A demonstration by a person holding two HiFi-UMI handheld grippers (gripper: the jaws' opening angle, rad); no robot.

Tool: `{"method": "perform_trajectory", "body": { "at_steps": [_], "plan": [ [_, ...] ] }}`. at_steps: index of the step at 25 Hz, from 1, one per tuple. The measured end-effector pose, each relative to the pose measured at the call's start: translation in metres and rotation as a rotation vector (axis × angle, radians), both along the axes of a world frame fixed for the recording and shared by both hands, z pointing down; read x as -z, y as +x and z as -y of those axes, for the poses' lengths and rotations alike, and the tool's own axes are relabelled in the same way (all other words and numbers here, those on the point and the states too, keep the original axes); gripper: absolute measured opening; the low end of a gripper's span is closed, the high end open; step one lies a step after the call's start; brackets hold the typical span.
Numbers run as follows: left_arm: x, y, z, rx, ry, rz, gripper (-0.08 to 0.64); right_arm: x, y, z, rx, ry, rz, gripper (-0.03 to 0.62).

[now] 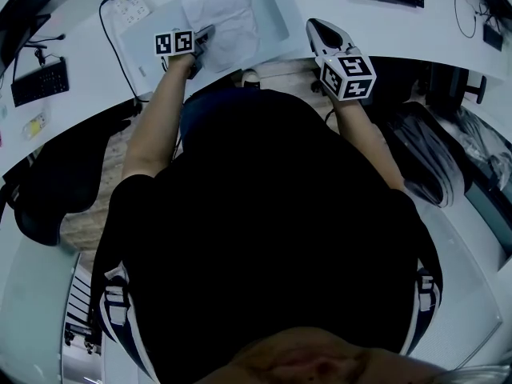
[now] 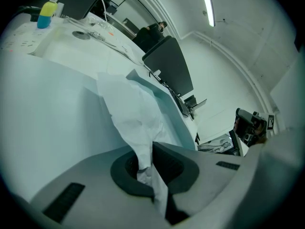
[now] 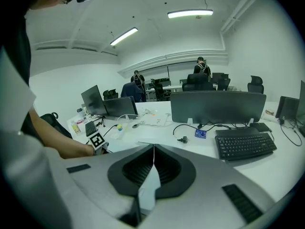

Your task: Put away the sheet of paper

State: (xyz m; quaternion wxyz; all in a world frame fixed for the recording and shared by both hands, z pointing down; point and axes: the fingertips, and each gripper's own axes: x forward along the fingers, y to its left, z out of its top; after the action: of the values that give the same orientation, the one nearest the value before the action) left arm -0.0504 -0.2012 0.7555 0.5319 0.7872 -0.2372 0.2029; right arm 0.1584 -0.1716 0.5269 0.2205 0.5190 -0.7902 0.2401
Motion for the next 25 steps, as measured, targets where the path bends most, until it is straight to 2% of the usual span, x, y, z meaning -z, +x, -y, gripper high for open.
{"method": "perform_trajectory", "body": {
  "at_steps": [15, 20, 25],
  "plan": [
    [-0.001, 0.037, 0.012, 0.016, -0.010, -0.035, 0.020, 0.000, 0.020, -0.014, -0.049, -0.006, -0.007, 0.015],
    [0.005, 0.052, 0.017, 0.041, -0.027, -0.080, 0.020, -0.001, 0.024, -0.020, -0.056, -0.011, -0.010, 0.015],
    [0.005, 0.060, 0.019, 0.040, -0.025, -0.085, 0.020, -0.002, 0.024, -0.024, -0.055, -0.015, -0.012, 0.015]
  ]
}}
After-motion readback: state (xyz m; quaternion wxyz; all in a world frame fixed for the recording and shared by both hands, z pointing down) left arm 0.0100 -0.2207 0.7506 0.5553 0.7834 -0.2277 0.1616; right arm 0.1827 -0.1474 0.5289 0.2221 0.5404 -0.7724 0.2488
